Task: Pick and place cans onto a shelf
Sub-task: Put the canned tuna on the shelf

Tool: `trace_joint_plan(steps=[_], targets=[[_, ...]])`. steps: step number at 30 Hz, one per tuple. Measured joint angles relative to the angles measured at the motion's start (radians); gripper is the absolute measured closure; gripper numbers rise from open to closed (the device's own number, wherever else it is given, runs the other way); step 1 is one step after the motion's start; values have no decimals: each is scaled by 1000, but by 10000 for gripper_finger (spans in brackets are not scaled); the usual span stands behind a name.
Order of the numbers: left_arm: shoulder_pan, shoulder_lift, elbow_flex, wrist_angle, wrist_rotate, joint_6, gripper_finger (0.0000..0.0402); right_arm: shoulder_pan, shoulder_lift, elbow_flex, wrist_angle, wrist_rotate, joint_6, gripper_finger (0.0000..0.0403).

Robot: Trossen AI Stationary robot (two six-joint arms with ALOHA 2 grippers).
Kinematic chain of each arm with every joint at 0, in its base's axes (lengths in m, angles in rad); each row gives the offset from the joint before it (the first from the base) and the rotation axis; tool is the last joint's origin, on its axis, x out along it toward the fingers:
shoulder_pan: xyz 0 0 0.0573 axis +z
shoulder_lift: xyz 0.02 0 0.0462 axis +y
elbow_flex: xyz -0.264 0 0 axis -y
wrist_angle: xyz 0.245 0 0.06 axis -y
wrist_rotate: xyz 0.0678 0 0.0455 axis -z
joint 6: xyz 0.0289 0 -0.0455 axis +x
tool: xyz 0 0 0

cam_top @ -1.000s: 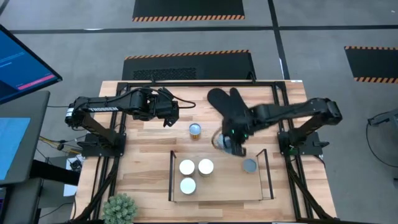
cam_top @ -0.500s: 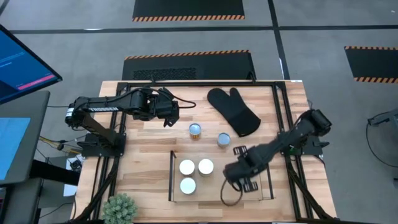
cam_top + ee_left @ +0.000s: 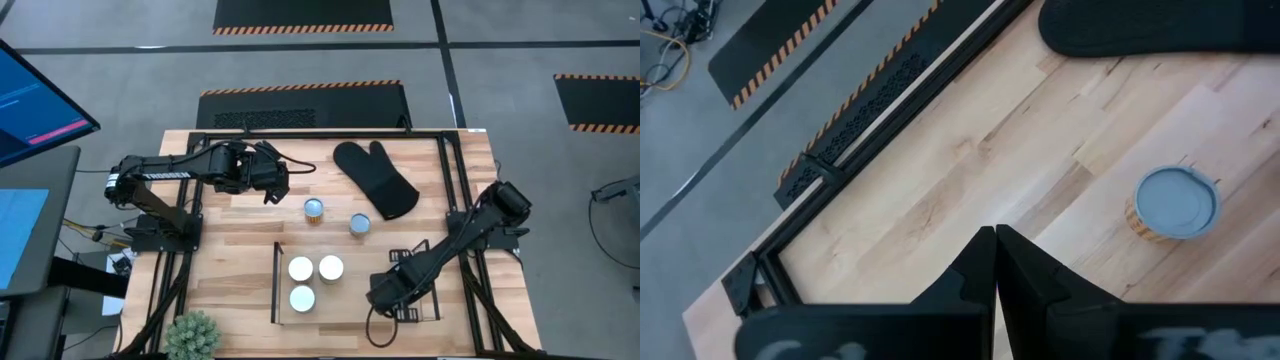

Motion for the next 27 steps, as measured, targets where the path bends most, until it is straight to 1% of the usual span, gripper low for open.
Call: trace_joint_plan(steps=[3, 9, 13, 24, 27], targets=[[0, 0, 0, 1, 0, 0, 402, 8, -1, 0, 0, -1, 26, 382], [0, 0, 0, 3, 0, -1, 401, 11, -1, 0, -10, -1, 68, 344], [0, 0, 0, 8, 0, -1, 401, 12, -1, 0, -24, -1, 90, 330], [0, 0, 0, 10, -1, -1, 401, 11, -27, 2, -42, 0, 168, 326], [0, 0, 0, 13, -4, -1, 401, 16, -37, 0, -35, 23, 145, 326]])
